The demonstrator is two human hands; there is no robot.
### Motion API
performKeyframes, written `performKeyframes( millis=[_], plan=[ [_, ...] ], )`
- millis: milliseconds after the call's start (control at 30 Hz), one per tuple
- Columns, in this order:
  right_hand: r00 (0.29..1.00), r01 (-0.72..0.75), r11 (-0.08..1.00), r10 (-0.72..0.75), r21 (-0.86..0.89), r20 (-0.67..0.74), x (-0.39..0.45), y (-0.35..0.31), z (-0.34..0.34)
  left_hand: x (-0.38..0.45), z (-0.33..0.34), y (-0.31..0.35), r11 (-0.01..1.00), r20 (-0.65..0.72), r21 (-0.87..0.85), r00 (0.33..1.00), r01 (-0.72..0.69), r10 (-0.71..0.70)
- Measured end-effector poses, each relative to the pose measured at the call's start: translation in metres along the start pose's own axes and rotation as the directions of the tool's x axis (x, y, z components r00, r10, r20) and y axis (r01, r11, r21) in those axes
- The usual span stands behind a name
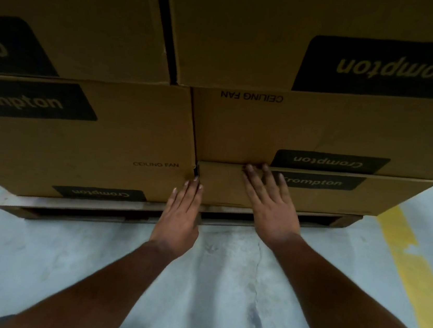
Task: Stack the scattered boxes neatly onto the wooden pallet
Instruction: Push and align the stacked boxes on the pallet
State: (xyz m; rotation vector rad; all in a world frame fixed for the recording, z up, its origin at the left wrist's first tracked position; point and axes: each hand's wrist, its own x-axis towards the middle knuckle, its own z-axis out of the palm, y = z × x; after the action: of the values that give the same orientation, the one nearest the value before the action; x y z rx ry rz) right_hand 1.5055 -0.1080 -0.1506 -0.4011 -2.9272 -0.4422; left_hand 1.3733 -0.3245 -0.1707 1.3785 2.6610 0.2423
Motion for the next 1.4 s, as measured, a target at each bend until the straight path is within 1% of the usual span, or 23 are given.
performKeyframes(
  millis=[67,133,200,233,300,333,367,433,500,567,633,767,1033,1233,1400],
  plan=[
    [1.0,0.013,0.999,-0.013,0.03,0.016,0.003,0.0,-0.004,0.0,-0.003,-0.001,0.999,-0.029,-0.026,0.999,-0.021,0.021],
    [0.996,0.085,0.992,-0.081,0.09,-0.049,0.01,-0.009,-0.009,-0.003,-0.008,-0.002,0.999,-0.145,-0.028,0.989,-0.026,0.022],
    [0.983,0.152,0.978,-0.135,0.141,-0.127,0.022,-0.028,-0.016,-0.007,-0.013,-0.006,0.999,-0.288,-0.022,0.957,0.04,-0.045],
    [0.978,0.159,0.974,-0.133,0.163,-0.158,0.029,-0.039,-0.02,-0.009,-0.015,-0.009,0.997,-0.339,-0.015,0.937,0.079,-0.079],
    [0.976,0.124,0.969,-0.08,0.213,-0.205,0.045,-0.062,-0.026,-0.013,-0.016,-0.017,0.989,-0.398,-0.009,0.907,0.147,-0.138],
    [0.976,0.097,0.968,-0.046,0.233,-0.213,0.052,-0.071,-0.028,-0.016,-0.015,-0.022,0.98,-0.425,-0.045,0.884,0.193,-0.194],
    [0.977,0.072,0.967,-0.019,0.244,-0.212,0.058,-0.079,-0.028,-0.018,-0.014,-0.025,0.961,-0.453,-0.109,0.848,0.253,-0.275],
    [0.981,0.035,0.969,0.014,0.244,-0.193,0.063,-0.091,-0.025,-0.02,-0.016,-0.032,0.898,-0.488,-0.256,0.754,0.359,-0.44],
    [0.984,0.009,0.972,0.034,0.234,-0.177,0.064,-0.096,-0.019,-0.017,-0.021,-0.039,0.842,-0.485,-0.369,0.692,0.393,-0.535],
    [0.986,-0.004,0.977,0.04,0.214,-0.164,0.064,-0.097,-0.016,-0.009,-0.031,-0.045,0.789,-0.449,-0.474,0.664,0.391,-0.599],
    [0.986,-0.01,0.979,0.044,0.204,-0.164,0.065,-0.098,-0.015,-0.002,-0.039,-0.047,0.757,-0.415,-0.54,0.666,0.368,-0.62],
    [0.984,-0.035,0.976,0.071,0.215,-0.164,0.066,-0.107,-0.015,0.005,-0.039,-0.044,0.721,-0.398,-0.622,0.671,0.304,-0.626],
    [0.981,-0.063,0.972,0.102,0.226,-0.164,0.07,-0.112,-0.013,0.019,-0.04,-0.042,0.701,-0.391,-0.642,0.654,0.31,-0.648],
    [0.98,-0.07,0.971,0.109,0.227,-0.165,0.068,-0.112,-0.013,0.028,-0.04,-0.038,0.662,-0.343,-0.626,0.617,0.412,-0.709],
    [0.987,-0.036,0.975,0.07,0.219,-0.148,0.068,-0.106,-0.011,0.028,-0.044,-0.037,0.661,-0.343,-0.647,0.629,0.381,-0.698]
  ],
)
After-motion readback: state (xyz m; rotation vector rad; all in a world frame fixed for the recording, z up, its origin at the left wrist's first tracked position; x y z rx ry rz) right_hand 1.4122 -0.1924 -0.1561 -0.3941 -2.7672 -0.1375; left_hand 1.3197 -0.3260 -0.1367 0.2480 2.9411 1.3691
